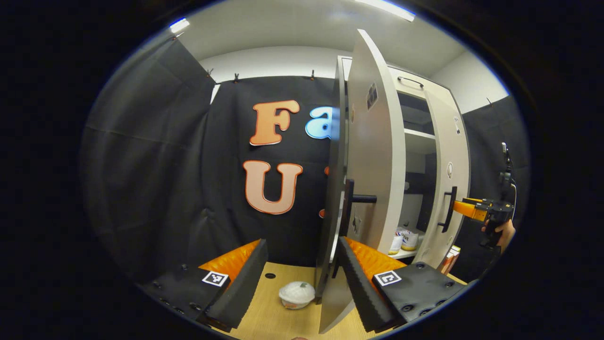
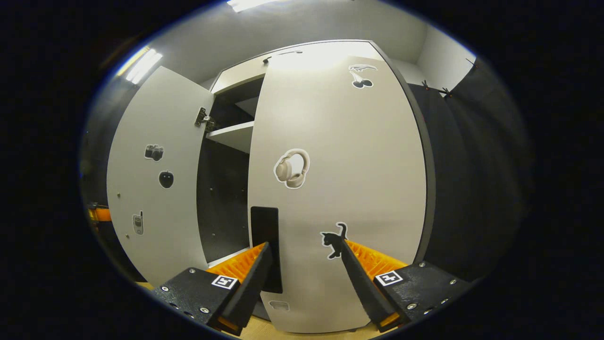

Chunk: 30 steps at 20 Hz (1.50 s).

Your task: Grab one shoe with the right hand and put it into the shoe cabinet, grab the other shoe with the left hand and put it into the shoe cabinet; then close the right door with the right hand and the left door with the left hand.

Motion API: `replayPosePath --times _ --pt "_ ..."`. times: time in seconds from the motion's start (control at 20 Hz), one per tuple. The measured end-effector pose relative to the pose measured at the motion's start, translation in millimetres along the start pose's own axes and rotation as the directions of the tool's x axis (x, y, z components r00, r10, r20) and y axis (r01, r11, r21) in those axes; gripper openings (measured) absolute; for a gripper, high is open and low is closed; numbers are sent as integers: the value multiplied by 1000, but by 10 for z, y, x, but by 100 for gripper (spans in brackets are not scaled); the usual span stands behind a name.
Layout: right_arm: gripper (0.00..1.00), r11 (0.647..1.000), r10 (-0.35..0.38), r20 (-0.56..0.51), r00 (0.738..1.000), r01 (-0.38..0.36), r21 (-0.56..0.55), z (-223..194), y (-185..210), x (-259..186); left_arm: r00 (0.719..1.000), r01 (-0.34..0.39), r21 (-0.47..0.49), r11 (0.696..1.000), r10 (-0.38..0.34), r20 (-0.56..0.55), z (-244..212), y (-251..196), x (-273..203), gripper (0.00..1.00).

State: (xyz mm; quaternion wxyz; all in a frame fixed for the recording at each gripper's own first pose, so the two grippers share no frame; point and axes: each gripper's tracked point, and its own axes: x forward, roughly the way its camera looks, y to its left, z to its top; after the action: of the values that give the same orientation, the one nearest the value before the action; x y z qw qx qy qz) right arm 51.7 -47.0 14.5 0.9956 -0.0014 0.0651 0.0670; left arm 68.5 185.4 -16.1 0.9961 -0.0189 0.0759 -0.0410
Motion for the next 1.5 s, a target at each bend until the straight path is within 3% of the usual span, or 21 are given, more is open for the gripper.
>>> replayPosePath --times 0.1,0.3,0.6,0.9,1.0,1.15,1.35,1.5 --pt "90 1000 -11 14 1000 11 0 54 7 -43 999 36 -18 999 -36 -6 9 21 21 95" --pt "91 999 -44 35 998 44 5 160 -94 -285 1000 27 -38 999 -27 6 81 224 107 99" --pt "92 996 -92 13 996 92 -2 140 -331 -678 996 86 -8 996 -86 -23 16 79 283 94" --pt "92 993 -112 -37 993 113 38 -11 -476 -937 989 138 -94 986 -143 -49 -62 -114 268 98" --pt "92 993 -112 -39 993 114 43 -21 -491 -990 983 171 -99 980 -176 -50 -73 -254 253 93" --pt "92 993 -106 -53 993 108 36 -54 -503 -1041 964 252 -111 961 -259 -54 -104 -593 277 95" --pt "92 993 -114 -58 992 116 22 -61 -594 -1120 967 252 -71 965 -255 -31 -78 -851 490 95" --pt "92 991 -135 -66 989 136 12 -66 -726 -1197 955 293 -122 948 -297 -17 -66 -1068 550 95"
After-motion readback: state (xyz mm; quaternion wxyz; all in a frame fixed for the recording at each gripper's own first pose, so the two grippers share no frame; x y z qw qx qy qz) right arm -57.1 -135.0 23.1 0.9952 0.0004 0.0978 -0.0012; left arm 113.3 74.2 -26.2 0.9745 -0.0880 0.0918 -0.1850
